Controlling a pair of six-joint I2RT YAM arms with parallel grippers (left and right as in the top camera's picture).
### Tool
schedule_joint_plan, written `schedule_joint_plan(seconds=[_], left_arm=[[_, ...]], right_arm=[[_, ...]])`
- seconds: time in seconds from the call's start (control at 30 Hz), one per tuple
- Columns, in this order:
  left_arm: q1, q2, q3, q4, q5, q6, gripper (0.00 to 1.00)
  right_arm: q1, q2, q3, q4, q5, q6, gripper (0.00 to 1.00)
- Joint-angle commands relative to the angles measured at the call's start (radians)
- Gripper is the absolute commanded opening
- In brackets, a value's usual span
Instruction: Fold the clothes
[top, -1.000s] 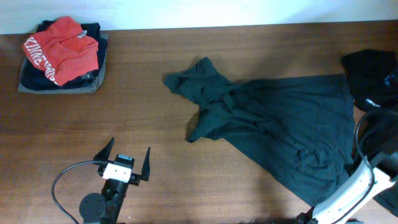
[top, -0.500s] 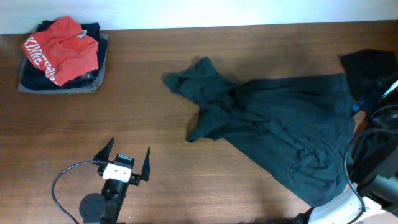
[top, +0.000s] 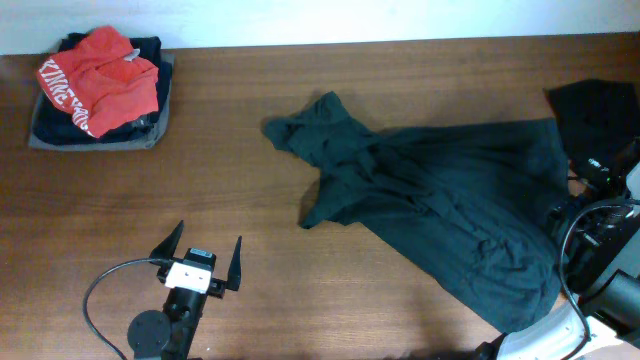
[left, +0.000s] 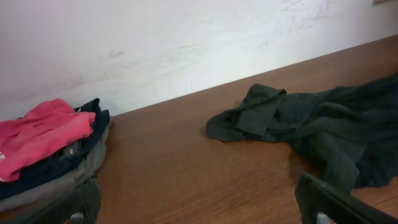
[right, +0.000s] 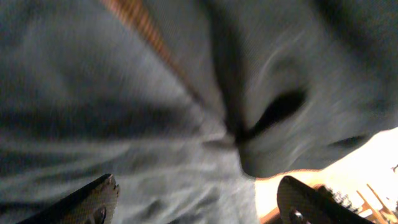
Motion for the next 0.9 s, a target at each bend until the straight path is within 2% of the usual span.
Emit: schedule_joint_plan(seconds=[0.0,0.3,0.6,0.73,0.87], left_arm=[[0.006,-0.006,-0.005,-0.002,-0.003,0.016,0.99],[0.006,-0.006,-0.005,-0.002,-0.003,0.016,0.99],[0.006,-0.006,-0.005,-0.002,-0.003,0.016,0.99],[0.006,-0.006,-0.005,-0.002,-0.003,0.016,0.99],[0.006,-0.006,-0.005,-0.002,-0.003,0.016,0.99]], right_arm=[[-0.002,-0.005,-0.008,0.020,0.127,0.031,0.86],[-0.002,-0.005,-0.037,0.064,0.156,-0.003,0.82],[-0.002,-0.005,-0.197,0.210,0.168,0.002,0.82],[-0.003,-0.005,-0.219,0.224,0.233,0.056,0.81],[-0.016,-0.005,-0.219,0.225,0.240,0.066,0.71]])
